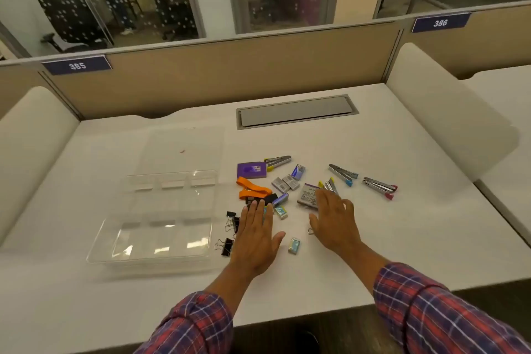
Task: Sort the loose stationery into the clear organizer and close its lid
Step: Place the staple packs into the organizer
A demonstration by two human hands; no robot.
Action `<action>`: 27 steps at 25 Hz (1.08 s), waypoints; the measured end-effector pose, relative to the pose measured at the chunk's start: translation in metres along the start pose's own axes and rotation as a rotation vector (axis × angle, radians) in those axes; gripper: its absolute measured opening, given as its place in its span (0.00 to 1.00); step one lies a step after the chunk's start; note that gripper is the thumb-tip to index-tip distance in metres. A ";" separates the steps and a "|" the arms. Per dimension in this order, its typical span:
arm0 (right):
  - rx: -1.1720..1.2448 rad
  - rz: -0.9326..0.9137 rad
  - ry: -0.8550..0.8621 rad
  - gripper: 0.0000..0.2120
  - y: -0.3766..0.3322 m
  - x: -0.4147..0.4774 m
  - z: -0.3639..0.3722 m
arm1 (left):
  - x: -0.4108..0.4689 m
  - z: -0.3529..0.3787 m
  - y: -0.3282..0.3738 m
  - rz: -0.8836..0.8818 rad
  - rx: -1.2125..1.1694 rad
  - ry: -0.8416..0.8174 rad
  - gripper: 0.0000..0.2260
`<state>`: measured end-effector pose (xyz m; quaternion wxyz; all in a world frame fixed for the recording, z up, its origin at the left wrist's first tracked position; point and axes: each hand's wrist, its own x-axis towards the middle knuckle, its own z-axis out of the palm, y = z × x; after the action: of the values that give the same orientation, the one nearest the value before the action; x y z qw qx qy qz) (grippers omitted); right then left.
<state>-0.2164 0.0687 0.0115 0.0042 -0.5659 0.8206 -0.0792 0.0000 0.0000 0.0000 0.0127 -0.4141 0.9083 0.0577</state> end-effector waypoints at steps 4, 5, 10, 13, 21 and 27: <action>-0.028 -0.016 -0.125 0.31 0.025 0.034 -0.006 | 0.014 0.000 0.006 -0.065 -0.018 -0.011 0.35; -0.037 -0.036 -0.159 0.31 0.028 0.042 -0.005 | 0.018 0.002 0.007 -0.069 -0.021 -0.017 0.35; -0.103 -0.138 -0.184 0.31 0.039 0.066 -0.001 | 0.036 -0.008 0.007 -0.113 -0.198 0.139 0.26; -0.119 -0.141 -0.195 0.32 0.041 0.078 0.000 | 0.055 -0.022 -0.006 -0.161 -0.265 0.258 0.19; 0.152 -0.024 -0.174 0.36 0.040 0.096 0.003 | 0.132 -0.057 -0.054 -0.255 -0.277 0.112 0.22; 0.318 0.066 -0.121 0.34 0.023 0.100 0.001 | 0.182 -0.056 -0.080 -0.114 -0.118 -0.178 0.31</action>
<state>-0.2737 -0.0159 0.0152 0.1457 -0.5345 0.8142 -0.1735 -0.0579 -0.1951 0.0357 0.0721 -0.4584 0.8736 0.1466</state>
